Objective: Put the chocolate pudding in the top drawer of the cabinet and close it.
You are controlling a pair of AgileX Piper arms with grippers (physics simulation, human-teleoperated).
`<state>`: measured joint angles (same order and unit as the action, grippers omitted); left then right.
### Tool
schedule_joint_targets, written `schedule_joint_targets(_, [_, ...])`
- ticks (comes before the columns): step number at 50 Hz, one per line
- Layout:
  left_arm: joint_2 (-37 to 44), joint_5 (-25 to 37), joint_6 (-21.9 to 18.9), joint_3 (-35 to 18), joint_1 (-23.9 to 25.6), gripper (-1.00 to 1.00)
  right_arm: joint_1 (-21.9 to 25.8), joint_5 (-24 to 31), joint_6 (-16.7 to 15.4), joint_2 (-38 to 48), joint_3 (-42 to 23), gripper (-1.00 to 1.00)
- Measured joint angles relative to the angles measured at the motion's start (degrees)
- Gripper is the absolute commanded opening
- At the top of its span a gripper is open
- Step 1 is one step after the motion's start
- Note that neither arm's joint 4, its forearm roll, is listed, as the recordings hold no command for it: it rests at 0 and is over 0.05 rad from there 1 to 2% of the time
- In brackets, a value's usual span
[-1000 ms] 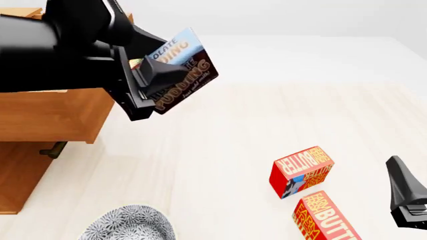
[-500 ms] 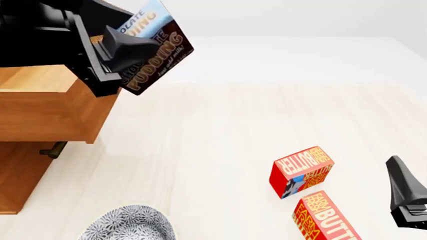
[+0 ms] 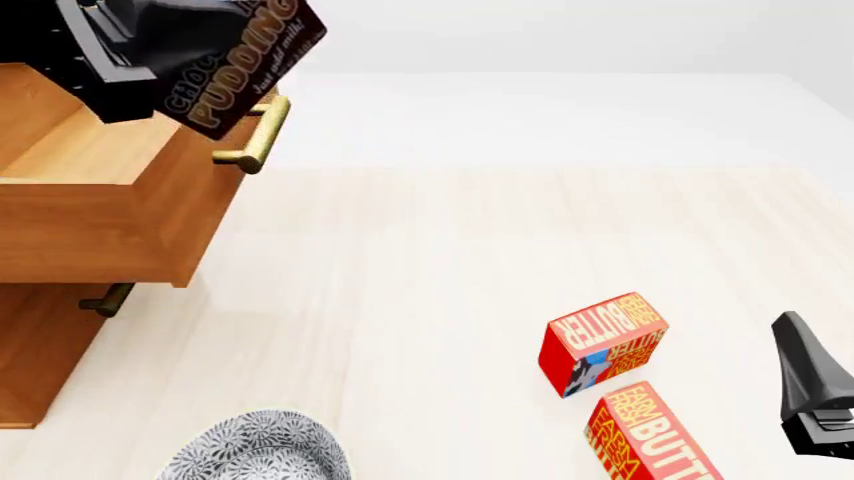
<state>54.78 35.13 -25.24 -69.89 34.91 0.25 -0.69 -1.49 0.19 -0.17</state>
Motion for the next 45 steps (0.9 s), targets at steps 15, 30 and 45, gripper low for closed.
schedule_joint_targets(15, [-1.02,2.13,1.48,-2.77,-3.49,-1.0,0.0,0.0,0.0,0.0,0.0,1.0])
schedule_joint_targets(30, [-1.2,4.21,3.61,-5.79,-8.28,-1.0,0.0,0.0,0.0,0.0,0.0,1.0])
schedule_joint_targets(45, [-0.52,3.97,4.78,-6.36,-14.17,-1.0,0.0,0.0,0.0,0.0,0.0,1.0])
